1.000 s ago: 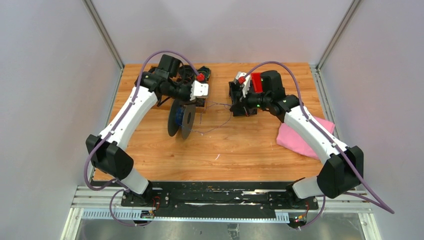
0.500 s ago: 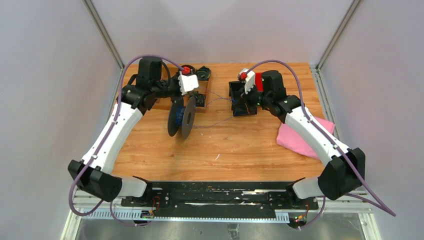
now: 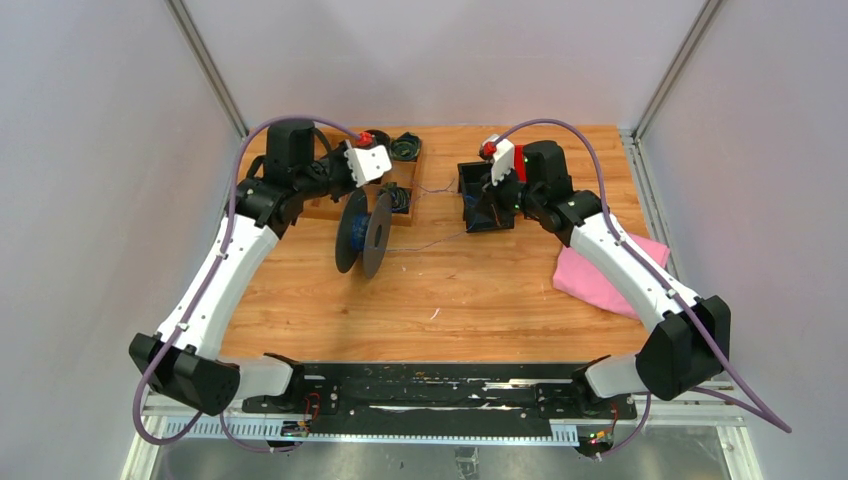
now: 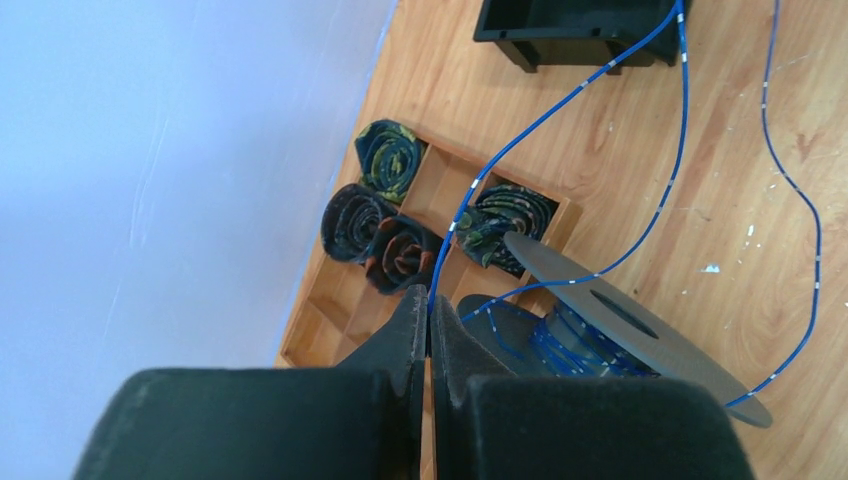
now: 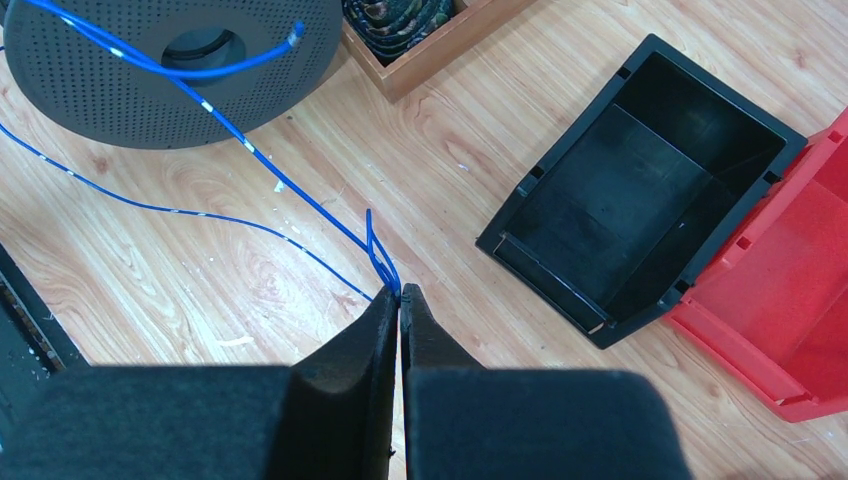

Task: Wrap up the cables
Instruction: Adjust the cable at the center of the board.

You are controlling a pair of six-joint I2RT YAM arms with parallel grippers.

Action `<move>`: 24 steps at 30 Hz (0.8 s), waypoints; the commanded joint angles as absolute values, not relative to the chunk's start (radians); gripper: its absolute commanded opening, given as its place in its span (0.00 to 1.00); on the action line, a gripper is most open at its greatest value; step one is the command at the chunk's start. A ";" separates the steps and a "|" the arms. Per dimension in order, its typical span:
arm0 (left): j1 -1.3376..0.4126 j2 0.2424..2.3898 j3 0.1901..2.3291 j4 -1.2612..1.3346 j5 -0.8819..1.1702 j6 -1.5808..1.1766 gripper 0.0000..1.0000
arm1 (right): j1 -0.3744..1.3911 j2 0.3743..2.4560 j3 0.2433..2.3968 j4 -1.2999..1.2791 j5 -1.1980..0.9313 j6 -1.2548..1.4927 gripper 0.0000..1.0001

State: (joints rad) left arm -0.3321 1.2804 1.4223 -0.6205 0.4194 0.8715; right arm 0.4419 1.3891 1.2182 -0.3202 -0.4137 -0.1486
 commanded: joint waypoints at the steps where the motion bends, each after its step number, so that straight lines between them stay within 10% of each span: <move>1: -0.322 1.243 1.406 -0.553 0.369 0.822 0.00 | 0.425 1.369 1.211 -0.327 -0.395 -0.133 0.01; 24: -0.301 1.275 1.397 -0.260 0.154 0.551 0.00 | 0.425 1.381 1.208 -0.309 -0.397 -0.125 0.01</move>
State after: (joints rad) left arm -0.3080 1.2568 1.3949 -0.4038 0.2153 0.6884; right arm 0.4419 1.3891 1.2175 -0.3191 -0.3859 -0.1375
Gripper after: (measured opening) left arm 0.014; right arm 0.013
